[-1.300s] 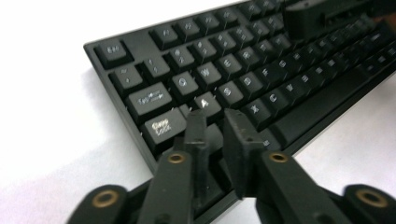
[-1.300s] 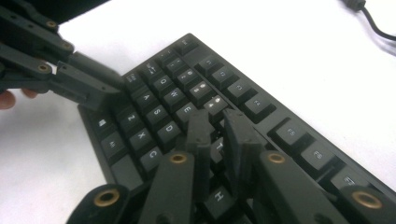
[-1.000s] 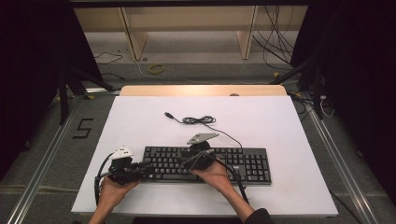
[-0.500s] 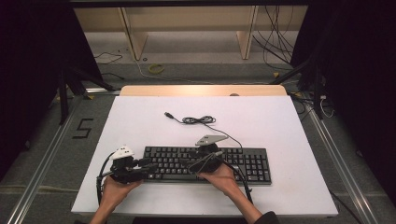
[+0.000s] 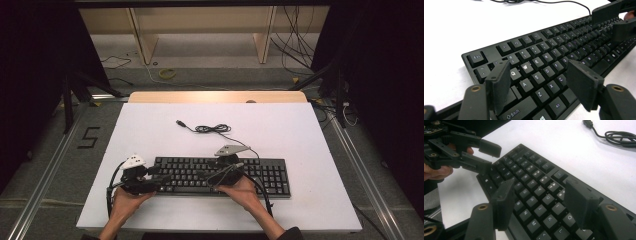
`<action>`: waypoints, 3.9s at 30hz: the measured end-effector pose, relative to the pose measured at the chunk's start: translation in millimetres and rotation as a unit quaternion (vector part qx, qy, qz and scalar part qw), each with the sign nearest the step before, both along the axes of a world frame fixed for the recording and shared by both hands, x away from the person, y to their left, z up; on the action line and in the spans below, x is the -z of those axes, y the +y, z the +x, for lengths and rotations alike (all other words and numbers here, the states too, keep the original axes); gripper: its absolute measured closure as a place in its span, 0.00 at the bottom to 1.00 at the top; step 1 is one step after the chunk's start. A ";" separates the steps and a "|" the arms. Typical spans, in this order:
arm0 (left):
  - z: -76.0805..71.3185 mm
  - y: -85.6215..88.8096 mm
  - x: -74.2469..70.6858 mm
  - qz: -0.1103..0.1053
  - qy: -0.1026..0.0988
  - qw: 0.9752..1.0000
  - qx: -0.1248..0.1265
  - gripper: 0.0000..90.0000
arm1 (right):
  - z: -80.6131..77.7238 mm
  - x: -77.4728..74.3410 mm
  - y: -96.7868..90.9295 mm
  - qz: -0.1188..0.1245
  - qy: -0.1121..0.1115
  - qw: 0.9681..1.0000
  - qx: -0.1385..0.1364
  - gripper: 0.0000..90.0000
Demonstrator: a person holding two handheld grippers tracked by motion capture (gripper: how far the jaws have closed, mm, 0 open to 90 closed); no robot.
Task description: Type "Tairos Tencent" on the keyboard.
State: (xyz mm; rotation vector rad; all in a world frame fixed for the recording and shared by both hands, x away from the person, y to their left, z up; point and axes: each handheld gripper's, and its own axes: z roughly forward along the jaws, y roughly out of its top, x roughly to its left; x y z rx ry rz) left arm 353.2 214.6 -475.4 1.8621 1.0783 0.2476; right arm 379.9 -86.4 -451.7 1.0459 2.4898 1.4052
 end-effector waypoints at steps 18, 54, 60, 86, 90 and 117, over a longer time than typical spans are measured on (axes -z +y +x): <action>12.4 -8.4 -1.2 0.003 0.003 1.000 0.007 0.54 | -8.6 0.8 -5.9 0.005 0.002 1.000 -0.006 0.41; 36.7 -39.0 2.6 0.072 0.039 0.996 0.037 0.99 | -20.0 3.6 -11.1 0.014 -0.003 1.000 -0.024 0.37; 36.7 -39.8 5.4 0.076 0.043 0.995 0.040 0.99 | -20.1 4.2 -10.5 0.013 -0.002 1.000 -0.023 0.37; 27.6 -28.1 -8.0 0.007 0.021 0.999 0.028 0.42 | -17.5 5.1 -9.3 0.013 -0.006 1.000 -0.018 0.38; 25.1 -27.7 -9.3 0.003 0.019 0.999 0.029 0.39 | -17.1 4.5 -7.9 0.011 -0.007 1.000 -0.018 0.39; 9.0 -14.0 -18.1 -0.029 -0.001 0.999 0.030 0.32 | -12.4 4.6 5.6 0.001 -0.006 0.999 -0.032 0.62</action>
